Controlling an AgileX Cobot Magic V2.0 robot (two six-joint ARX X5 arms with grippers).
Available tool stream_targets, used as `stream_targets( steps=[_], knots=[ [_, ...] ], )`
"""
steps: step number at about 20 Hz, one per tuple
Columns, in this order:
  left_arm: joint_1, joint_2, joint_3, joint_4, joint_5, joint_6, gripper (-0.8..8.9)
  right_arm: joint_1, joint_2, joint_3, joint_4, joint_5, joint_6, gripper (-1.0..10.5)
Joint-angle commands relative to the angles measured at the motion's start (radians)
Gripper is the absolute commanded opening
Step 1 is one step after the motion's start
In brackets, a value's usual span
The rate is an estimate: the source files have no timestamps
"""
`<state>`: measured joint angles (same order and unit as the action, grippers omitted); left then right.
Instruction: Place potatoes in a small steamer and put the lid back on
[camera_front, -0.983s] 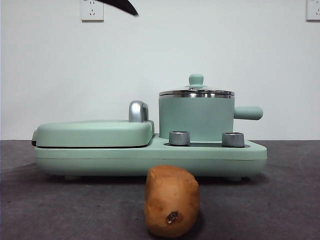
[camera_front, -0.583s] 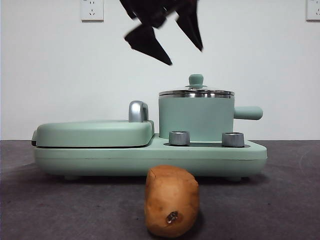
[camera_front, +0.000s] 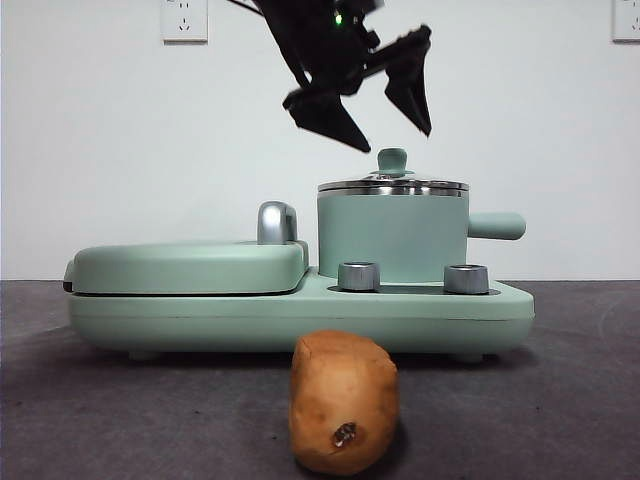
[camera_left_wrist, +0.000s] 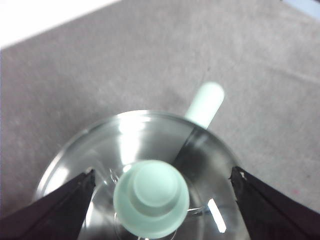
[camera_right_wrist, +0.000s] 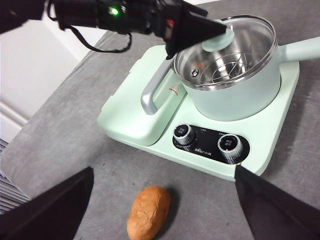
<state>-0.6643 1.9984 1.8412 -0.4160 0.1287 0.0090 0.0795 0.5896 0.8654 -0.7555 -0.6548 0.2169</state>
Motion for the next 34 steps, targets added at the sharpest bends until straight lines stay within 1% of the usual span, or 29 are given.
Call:
stream_targets(
  steps=[1, 3, 6, 11, 15, 16, 19, 23, 27, 30, 34],
  knots=[
    [-0.012, 0.039, 0.03, 0.023, -0.005, 0.016, 4.32, 0.004, 0.003, 0.016, 0.007, -0.003, 0.008, 4.5],
    [-0.017, 0.045, 0.03, 0.039, -0.007, 0.018, 4.32, 0.004, 0.003, 0.016, 0.007, -0.003, 0.007, 4.5],
    [-0.023, 0.048, 0.03, 0.039, -0.036, 0.036, 4.32, 0.004, 0.003, 0.016, 0.007, -0.003, 0.007, 4.5],
    [-0.03, 0.051, 0.03, 0.034, -0.037, 0.037, 4.25, 0.004, 0.003, 0.016, 0.007, -0.003, 0.007, 4.5],
    [-0.032, 0.065, 0.03, 0.024, -0.063, 0.036, 4.1, 0.004, 0.003, 0.016, 0.006, -0.003, 0.007, 4.5],
    [-0.032, 0.065, 0.03, 0.019, -0.064, 0.036, 3.68, 0.004, 0.003, 0.016, 0.006, -0.003, 0.007, 4.5],
    [-0.032, 0.065, 0.03, 0.016, -0.069, 0.036, 2.88, 0.004, 0.003, 0.016, 0.007, -0.003, 0.007, 4.5],
    [-0.034, 0.065, 0.03, -0.002, -0.082, 0.036, 1.17, 0.004, 0.003, 0.016, 0.007, -0.003, 0.007, 4.5],
    [-0.034, 0.065, 0.03, 0.014, -0.082, 0.036, 0.2, 0.004, 0.003, 0.016, 0.006, -0.003, 0.007, 4.5],
    [-0.034, 0.047, 0.035, 0.022, -0.082, 0.036, 0.18, 0.004, 0.003, 0.016, 0.004, -0.004, 0.008, 4.5],
    [-0.029, 0.003, 0.099, -0.027, -0.082, 0.035, 0.18, 0.004, 0.018, 0.023, -0.001, 0.003, 0.01, 4.5]
  ],
)
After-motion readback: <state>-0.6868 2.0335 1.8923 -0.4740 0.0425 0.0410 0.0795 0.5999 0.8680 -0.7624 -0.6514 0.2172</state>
